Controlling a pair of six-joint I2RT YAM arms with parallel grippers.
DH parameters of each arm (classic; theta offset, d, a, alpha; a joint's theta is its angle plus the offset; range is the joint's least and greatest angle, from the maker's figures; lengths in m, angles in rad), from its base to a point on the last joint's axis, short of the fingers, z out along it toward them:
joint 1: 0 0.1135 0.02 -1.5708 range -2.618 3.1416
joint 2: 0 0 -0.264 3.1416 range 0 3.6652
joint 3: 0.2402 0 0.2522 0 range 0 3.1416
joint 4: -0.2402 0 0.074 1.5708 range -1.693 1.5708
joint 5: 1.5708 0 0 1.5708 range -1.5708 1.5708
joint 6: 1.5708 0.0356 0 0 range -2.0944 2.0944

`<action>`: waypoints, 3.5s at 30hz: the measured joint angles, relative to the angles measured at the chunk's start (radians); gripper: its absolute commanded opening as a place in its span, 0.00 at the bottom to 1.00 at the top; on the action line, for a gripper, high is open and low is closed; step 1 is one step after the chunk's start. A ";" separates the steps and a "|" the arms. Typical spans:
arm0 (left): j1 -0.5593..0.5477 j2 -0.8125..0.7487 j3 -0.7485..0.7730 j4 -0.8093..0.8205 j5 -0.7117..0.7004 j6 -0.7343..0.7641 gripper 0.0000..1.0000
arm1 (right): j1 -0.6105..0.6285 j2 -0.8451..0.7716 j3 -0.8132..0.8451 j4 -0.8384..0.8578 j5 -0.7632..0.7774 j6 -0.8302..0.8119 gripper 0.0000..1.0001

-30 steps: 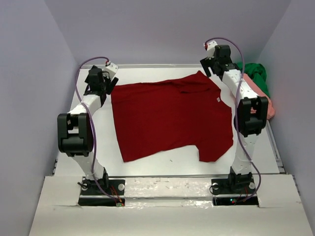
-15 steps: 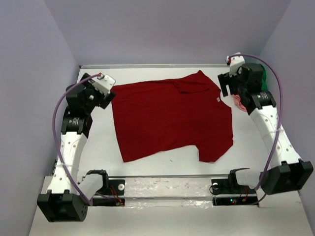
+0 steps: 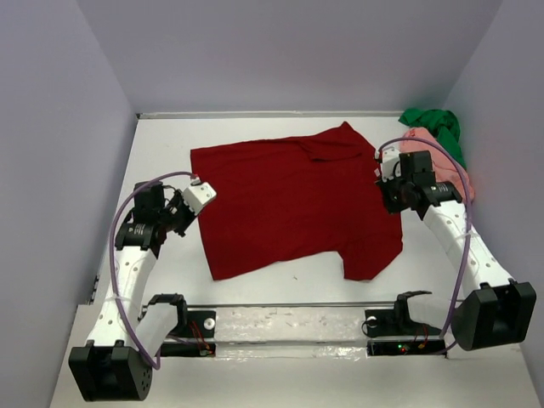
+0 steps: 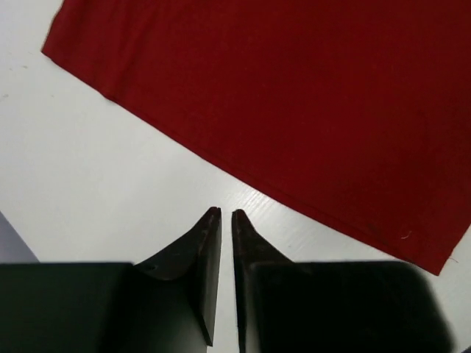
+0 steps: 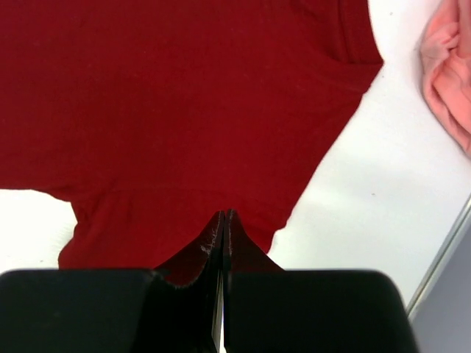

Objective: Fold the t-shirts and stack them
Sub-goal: Flatten out the tshirt

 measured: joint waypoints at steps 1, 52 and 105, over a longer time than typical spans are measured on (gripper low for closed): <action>0.000 0.003 -0.001 0.001 0.000 -0.004 0.05 | 0.000 0.008 0.001 0.001 -0.005 0.000 0.00; -0.112 1.251 0.774 0.237 -0.249 -0.269 0.00 | 0.000 1.133 0.914 0.004 -0.063 -0.047 0.00; -0.174 1.417 1.060 0.200 -0.643 -0.246 0.00 | 0.022 0.643 0.779 -0.041 -0.034 -0.061 0.88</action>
